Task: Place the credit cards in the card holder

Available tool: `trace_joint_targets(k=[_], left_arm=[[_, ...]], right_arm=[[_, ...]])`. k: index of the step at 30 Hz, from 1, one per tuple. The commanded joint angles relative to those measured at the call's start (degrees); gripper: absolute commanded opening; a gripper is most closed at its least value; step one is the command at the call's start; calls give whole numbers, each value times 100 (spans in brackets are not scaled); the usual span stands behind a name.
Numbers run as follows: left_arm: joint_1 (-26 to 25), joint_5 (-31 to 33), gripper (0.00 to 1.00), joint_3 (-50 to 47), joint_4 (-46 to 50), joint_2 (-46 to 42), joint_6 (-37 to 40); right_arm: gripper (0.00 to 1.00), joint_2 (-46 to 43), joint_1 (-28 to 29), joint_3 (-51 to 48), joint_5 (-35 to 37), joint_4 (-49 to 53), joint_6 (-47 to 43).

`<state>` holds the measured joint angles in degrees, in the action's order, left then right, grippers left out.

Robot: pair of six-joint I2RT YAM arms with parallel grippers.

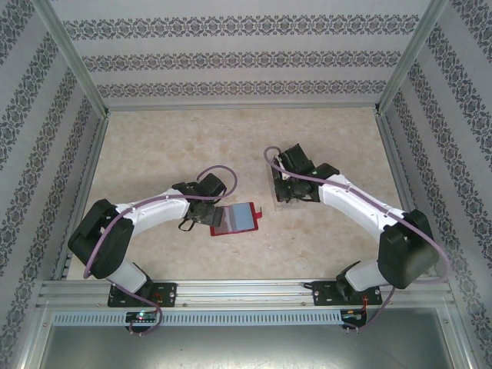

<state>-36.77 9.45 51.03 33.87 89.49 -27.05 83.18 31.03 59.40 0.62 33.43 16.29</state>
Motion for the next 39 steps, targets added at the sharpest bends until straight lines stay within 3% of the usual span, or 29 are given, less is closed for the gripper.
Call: trace_joint_targets(k=[1,18,20,24,27,34,39], left_arm=[[-84,57,99,101,164,-103,-33],[-86,65,99,110,189,-119,-31],[-91,68,99,114,189,-127,-29],[-85,63,99,109,199,-130,-42],[-84,57,99,105,208,-121,-40],[-89,185,99,93,260,-189,-81],[-85,370,99,128,379,-212,-64]], right_arm=[[0,168,53,-55,43,-38,9],[0,934,9,-130,-37,-188,82],[9,973,-9,-104,-48,-188,98],[41,856,-18,-53,-79,-144,124],[52,510,0,-21,-185,-85,196],[58,-225,568,67,-403,125,557],[59,-81,1168,-96,-844,-353,1238]])
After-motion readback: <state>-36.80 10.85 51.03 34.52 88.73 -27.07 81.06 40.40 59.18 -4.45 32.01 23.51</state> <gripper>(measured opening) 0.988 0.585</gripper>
